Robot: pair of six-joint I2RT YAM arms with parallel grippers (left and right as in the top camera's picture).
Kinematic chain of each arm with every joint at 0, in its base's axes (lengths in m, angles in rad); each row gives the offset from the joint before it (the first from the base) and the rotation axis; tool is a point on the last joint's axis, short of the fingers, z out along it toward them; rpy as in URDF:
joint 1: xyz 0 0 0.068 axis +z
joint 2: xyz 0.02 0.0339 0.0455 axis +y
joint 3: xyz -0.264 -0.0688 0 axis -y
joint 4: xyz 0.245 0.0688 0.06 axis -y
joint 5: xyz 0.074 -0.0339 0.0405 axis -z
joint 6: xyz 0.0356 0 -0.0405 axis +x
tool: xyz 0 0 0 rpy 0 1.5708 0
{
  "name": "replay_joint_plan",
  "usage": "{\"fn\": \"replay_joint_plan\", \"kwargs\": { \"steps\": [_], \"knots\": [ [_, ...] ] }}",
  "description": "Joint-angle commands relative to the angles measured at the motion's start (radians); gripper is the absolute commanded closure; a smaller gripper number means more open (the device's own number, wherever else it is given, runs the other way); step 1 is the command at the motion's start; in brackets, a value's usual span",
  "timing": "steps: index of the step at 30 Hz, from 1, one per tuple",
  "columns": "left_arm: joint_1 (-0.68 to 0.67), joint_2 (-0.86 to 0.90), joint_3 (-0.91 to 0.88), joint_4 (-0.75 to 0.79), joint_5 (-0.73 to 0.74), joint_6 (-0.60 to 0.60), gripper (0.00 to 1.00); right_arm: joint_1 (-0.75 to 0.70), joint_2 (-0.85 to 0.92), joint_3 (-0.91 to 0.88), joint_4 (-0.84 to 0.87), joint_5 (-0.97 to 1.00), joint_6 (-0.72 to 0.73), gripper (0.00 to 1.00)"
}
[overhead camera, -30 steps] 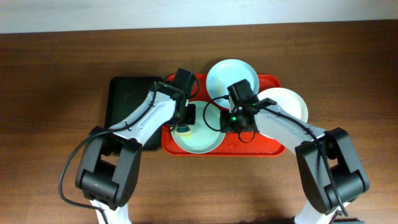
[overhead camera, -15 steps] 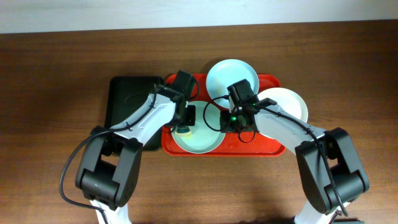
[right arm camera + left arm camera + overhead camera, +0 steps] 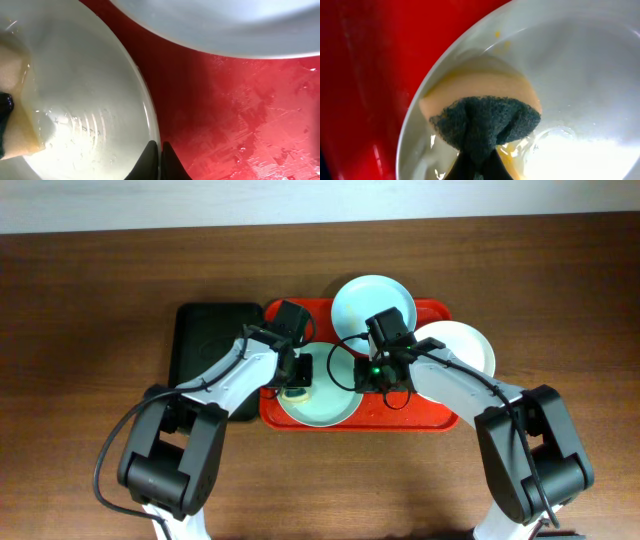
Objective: Clean dirty plates on tray and stack at the side
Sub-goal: 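Scrub the plate's stain with the sponge in the left gripper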
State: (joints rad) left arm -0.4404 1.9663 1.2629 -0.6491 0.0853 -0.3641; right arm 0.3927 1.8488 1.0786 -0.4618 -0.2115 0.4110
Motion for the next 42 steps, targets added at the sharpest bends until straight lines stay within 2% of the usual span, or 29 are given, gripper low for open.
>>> {"fn": "replay_joint_plan", "kwargs": {
  "steps": [1,6,12,20,23,30,31,32,34,39,42],
  "knots": [
    [-0.016,0.106,-0.047,0.035,0.214,-0.004,1.00,0.008,0.010,-0.009,0.005,0.010,-0.011,0.96],
    [-0.016,0.109,-0.047,0.066,0.302,-0.002,1.00,0.008,0.010,-0.009,0.006,0.010,-0.011,0.96],
    [-0.012,0.072,-0.010,0.053,0.301,0.042,1.00,0.008,0.010,-0.009,0.006,0.010,-0.011,0.96],
    [-0.002,-0.171,0.016,-0.015,0.117,0.042,1.00,0.008,0.010,-0.009,0.005,0.010,-0.011,0.95],
    [-0.002,-0.211,0.016,-0.037,0.085,0.042,1.00,0.008,0.010,-0.009,0.005,0.010,-0.011,0.95],
    [-0.003,-0.167,-0.020,-0.040,0.082,-0.003,1.00,0.008,0.010,-0.009,-0.005,0.010,-0.011,0.95],
    [-0.005,-0.151,-0.021,-0.042,0.082,-0.003,1.00,0.008,0.010,-0.009,-0.005,0.010,-0.011,0.94],
    [-0.009,-0.137,-0.021,-0.043,0.082,-0.003,1.00,0.008,0.010,-0.009,-0.005,0.010,-0.011,0.89],
    [-0.011,-0.111,-0.021,-0.040,0.081,-0.003,1.00,0.008,0.010,-0.009,-0.005,0.010,-0.011,0.87],
    [-0.011,-0.043,-0.021,-0.036,-0.033,-0.014,1.00,0.008,0.010,-0.009,-0.008,0.010,-0.011,0.88],
    [-0.011,0.009,-0.021,-0.029,-0.041,-0.014,1.00,0.008,0.010,-0.009,-0.008,0.010,-0.011,0.90]
  ]
}}
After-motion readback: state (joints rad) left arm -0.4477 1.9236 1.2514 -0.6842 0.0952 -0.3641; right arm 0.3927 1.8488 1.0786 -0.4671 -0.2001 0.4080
